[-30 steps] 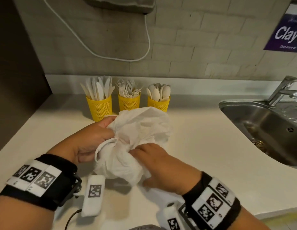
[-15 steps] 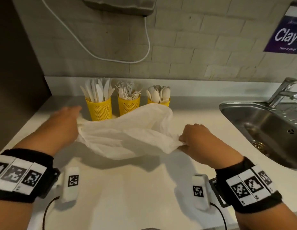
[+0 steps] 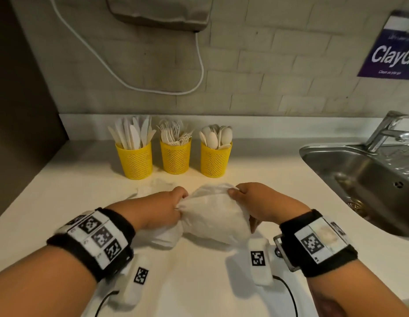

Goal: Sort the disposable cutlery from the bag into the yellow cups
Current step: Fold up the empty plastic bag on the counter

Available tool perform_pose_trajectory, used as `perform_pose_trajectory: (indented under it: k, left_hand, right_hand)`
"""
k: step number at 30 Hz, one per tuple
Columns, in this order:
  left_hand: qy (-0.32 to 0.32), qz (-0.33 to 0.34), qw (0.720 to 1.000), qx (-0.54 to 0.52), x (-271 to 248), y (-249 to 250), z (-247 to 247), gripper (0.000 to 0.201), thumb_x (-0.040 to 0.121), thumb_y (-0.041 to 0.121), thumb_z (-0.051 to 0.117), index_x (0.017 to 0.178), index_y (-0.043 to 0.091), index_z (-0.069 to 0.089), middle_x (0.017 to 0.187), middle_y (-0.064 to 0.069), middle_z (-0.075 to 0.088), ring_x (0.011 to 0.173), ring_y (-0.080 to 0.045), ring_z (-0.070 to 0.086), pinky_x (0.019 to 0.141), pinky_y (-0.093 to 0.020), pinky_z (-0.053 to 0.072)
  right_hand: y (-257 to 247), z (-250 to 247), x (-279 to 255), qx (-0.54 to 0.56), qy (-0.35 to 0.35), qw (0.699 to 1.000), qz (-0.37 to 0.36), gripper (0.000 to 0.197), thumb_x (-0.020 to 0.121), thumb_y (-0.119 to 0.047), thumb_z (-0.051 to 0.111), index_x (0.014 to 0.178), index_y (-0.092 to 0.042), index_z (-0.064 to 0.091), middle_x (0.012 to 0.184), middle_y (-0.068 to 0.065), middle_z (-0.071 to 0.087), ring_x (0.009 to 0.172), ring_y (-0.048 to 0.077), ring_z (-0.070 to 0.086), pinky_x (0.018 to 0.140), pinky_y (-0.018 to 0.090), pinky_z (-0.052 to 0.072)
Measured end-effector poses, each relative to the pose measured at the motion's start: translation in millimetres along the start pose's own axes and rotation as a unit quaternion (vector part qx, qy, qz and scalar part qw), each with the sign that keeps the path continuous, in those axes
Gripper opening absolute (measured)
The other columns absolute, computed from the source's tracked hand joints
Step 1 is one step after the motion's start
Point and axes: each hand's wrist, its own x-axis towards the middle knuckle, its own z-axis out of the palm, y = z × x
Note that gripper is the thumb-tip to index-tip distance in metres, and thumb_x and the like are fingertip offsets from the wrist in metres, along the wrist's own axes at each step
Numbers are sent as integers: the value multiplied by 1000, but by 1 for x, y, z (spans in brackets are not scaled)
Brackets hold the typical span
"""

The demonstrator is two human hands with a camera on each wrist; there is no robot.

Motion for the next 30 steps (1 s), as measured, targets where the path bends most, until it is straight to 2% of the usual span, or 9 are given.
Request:
perform_pose_trajectory:
  k: [3,5,9,12,15,20,25,27,30]
  left_hand:
    - [-24,-12,999,23,14,-2,-4,38,96,35,49,132,26,44,132,-6,59,114,-25,56,97,-38,45]
    - [-27,-4,998,59,23,3,-2,40,99,39,44,136,25,50,139,-3,55,122,-26,53,104,-39,42]
    - [9,-37,989,142,41,12,7,40,92,50,46,120,26,63,123,-3,65,101,-23,58,89,-34,45]
    - [28,-11,977,209,37,17,3,62,80,73,52,113,22,64,118,-6,61,106,-26,56,82,-35,42]
    - [-6,51,973,227,24,5,0,83,57,78,63,122,26,57,134,1,45,124,-23,45,101,-39,42]
    - [25,53,990,129,23,-19,-10,15,86,25,58,101,25,57,108,2,62,98,-20,59,84,-32,49]
    - [68,-98,978,173,13,-36,-21,12,97,25,44,108,19,45,109,-6,60,93,-25,55,83,-36,45]
    - [135,-105,966,194,13,-27,-25,35,91,16,47,126,21,43,129,-8,53,117,-30,51,100,-43,41]
    - [125,40,980,153,15,6,-20,91,83,29,57,156,26,4,165,1,2,152,-20,1,122,-48,5]
  right_hand:
    - [0,6,12,-153,128,980,6,24,101,-29,42,115,-10,47,92,11,68,69,23,65,62,30,47]
    - [-5,11,10,-203,232,943,-127,48,95,-20,51,140,-13,36,123,12,58,101,27,59,82,33,48]
    - [-29,30,-8,-265,76,928,-249,93,91,-46,58,156,-24,-5,164,2,-3,150,26,-1,120,51,12]
    - [-21,50,5,-354,-60,925,-127,110,85,-51,65,154,-19,-15,162,2,-20,149,29,-13,119,56,12]
    - [-3,52,19,-345,-97,932,-56,104,90,-42,62,154,-13,-14,162,5,-19,150,29,-8,119,52,16]
    - [8,49,27,-350,-139,926,-16,91,97,-48,48,154,-10,-13,163,7,-15,151,28,-4,120,45,10]
    - [13,42,29,-353,-145,924,-14,74,103,-30,41,155,-7,-6,164,9,-8,150,29,7,120,46,17]
    - [11,41,29,-369,-123,921,-23,65,103,-20,37,154,-3,0,163,13,1,147,31,22,116,43,27]
    - [0,39,28,-384,-117,916,-12,60,103,-14,34,154,0,5,162,15,8,140,34,34,110,41,33]
